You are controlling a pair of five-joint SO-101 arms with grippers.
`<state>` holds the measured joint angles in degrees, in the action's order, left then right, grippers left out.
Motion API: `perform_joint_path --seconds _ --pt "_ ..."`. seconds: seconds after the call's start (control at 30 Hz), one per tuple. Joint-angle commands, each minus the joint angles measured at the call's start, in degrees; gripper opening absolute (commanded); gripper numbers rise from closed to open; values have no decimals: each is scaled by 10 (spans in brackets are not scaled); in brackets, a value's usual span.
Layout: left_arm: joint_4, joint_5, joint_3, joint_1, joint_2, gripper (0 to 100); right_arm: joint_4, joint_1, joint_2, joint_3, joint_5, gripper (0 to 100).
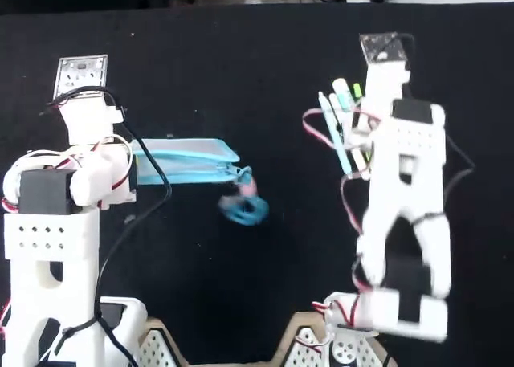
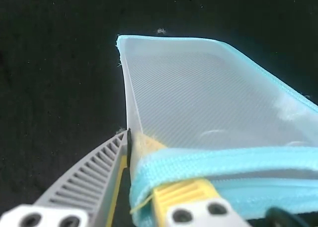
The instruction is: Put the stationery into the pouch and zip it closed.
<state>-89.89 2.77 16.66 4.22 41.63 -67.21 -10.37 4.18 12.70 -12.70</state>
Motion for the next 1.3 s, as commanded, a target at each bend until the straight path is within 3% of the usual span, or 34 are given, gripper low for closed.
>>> perform_joint_path --seconds 0.0,0.83,1.13,1.27 --pt "3 6 -7 1 5 30 10 -11 -88 -140 -4 106" --pt "2 5 -7 2 5 30 9 -52 -515 -598 -73 106" --pt "6 5 6 1 5 30 -11 -52 -586 -653 -76 106" --pt "6 5 7 1 5 30 -33 -52 -590 -653 -113 106"
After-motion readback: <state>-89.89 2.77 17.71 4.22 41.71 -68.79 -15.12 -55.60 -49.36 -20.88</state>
